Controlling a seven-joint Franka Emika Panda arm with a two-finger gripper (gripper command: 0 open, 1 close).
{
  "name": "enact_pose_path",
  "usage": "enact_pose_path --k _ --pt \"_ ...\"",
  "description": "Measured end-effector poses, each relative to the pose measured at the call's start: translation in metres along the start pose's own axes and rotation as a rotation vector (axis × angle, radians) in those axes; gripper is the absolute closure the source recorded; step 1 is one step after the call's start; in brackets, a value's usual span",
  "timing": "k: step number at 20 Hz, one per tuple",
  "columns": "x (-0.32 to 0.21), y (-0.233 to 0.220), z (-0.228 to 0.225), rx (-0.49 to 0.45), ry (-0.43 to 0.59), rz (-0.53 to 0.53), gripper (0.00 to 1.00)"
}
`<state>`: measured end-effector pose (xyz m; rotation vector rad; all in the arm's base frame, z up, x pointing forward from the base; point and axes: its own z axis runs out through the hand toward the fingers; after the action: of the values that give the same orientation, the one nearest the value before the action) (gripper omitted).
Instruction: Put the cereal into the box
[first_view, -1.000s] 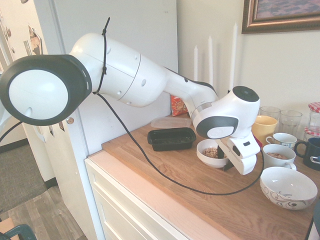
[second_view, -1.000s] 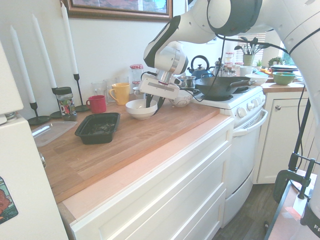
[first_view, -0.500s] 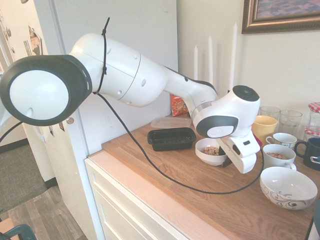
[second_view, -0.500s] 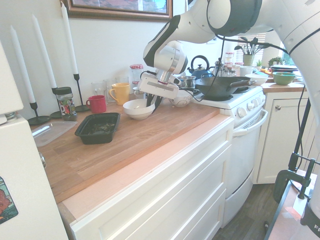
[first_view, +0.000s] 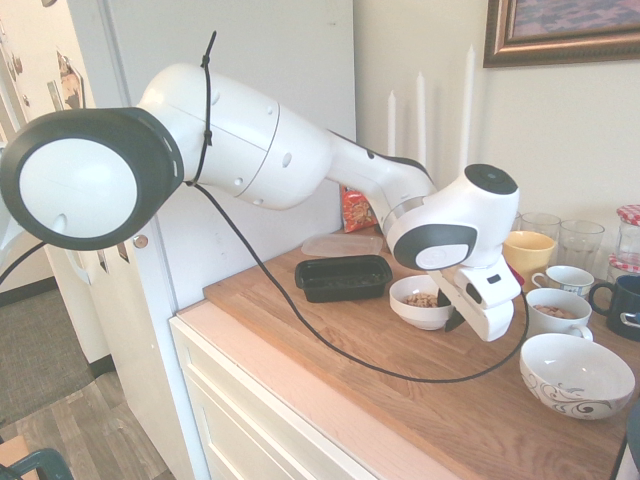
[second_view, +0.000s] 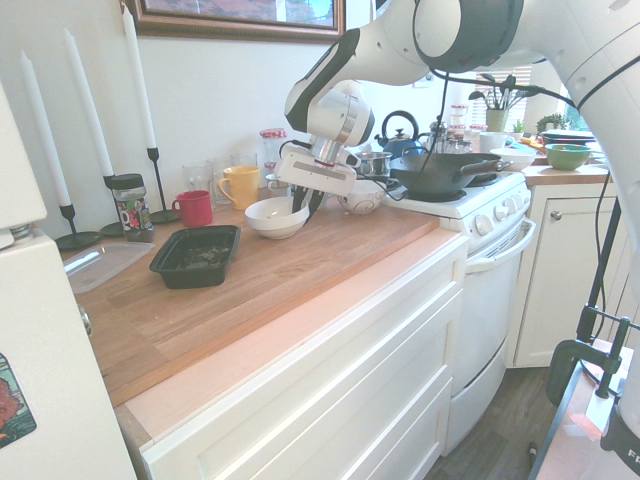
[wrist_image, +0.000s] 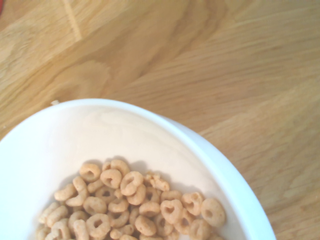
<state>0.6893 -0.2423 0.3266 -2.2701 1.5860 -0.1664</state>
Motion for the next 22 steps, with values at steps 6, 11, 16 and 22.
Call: enact_pose_path --k 6,11,16,22 --pt "-0.003 -0.005 -0.014 -0.013 0.022 -0.031 1.00" --pt "-0.003 -0.005 -0.028 -0.048 0.051 -0.065 1.00" --pt "-0.009 -0.012 -0.049 -0.058 0.078 -0.080 1.00" --pt "-0.022 -0.026 -0.083 -0.073 0.109 -0.113 1.00"
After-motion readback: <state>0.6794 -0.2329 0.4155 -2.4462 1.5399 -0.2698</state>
